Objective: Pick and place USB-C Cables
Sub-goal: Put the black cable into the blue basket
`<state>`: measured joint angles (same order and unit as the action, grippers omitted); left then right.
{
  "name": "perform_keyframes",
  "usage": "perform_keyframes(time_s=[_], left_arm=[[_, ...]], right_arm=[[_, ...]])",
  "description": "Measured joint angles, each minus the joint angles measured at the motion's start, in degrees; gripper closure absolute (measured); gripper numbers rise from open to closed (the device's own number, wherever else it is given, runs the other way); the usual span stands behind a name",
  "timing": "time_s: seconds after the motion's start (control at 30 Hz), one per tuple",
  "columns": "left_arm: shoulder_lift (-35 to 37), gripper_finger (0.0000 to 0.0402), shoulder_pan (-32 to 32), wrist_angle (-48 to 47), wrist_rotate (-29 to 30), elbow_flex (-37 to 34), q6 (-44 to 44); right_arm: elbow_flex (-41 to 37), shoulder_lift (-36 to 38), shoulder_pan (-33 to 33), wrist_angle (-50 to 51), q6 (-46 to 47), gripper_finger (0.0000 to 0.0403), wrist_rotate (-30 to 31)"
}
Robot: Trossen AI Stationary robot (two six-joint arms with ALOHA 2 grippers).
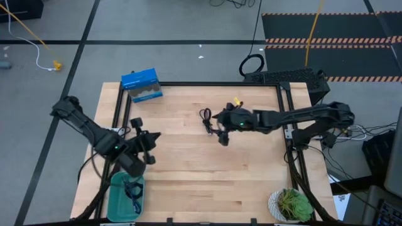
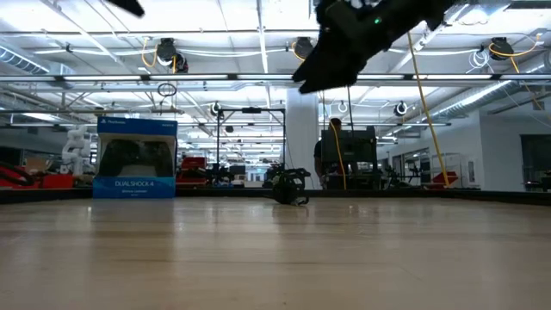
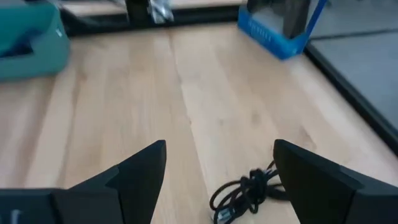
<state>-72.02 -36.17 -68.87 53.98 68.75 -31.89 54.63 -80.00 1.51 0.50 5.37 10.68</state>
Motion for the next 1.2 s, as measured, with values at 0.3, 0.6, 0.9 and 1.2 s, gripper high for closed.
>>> perform_keyframes(time_s=[0.3, 0.6, 0.9, 1.2], left_arm=[[7.7, 0.0397, 5.8, 25.0, -11.1, -17.6, 12.5], [15.8, 0.0395, 14.1, 52.8, -22.2, -30.6, 32.6], [16.9, 0.0381, 19.9, 56.1, -24.6, -32.6, 34.8], [16.9, 0.0376, 22.2, 56.7, -26.7, -32.6, 35.5]], right_arm=[[6.1, -9.8, 0.0, 7.5, -0.5, 0.0110, 1.7], [6.2, -15.4, 0.1, 7.4, -1.5, 0.0110, 4.0], [6.2, -19.1, 0.4, 3.9, -1.1, 0.0109, 5.8], [6.2, -22.1, 0.4, 0.1, -0.3, 0.0104, 5.9]])
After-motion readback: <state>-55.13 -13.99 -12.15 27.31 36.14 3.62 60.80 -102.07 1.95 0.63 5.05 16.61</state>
